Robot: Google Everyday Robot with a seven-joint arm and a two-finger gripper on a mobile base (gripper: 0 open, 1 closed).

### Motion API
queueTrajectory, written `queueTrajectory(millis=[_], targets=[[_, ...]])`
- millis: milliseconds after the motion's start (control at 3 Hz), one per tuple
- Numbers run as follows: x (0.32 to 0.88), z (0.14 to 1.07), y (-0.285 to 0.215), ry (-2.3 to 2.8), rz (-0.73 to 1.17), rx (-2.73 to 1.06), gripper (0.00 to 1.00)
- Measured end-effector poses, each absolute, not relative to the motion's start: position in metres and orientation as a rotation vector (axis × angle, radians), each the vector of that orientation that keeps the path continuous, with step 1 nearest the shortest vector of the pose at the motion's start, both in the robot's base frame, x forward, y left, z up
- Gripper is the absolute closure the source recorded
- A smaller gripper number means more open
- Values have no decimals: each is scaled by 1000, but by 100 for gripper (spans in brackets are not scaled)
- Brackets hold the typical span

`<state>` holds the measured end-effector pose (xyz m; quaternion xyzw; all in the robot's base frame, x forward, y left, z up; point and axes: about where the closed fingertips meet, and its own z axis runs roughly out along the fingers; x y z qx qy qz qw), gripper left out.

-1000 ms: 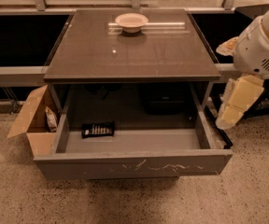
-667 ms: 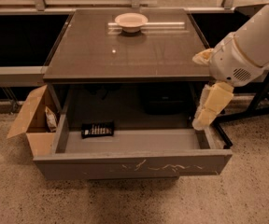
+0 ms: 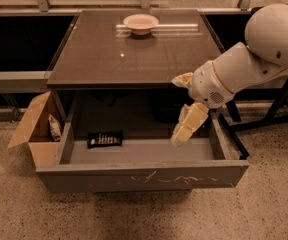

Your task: Pick rxbar chocolate from top drawer and place on counter

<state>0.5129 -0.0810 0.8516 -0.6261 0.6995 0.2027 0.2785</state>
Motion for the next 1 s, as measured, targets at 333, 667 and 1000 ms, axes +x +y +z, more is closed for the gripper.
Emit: queueTrajectory(millis=[333, 667, 1000], targets=[[513, 852, -81, 1877, 544, -1680, 0], [524, 834, -69, 1848, 591, -1698, 0], [544, 802, -48, 1839, 668, -1725, 0]])
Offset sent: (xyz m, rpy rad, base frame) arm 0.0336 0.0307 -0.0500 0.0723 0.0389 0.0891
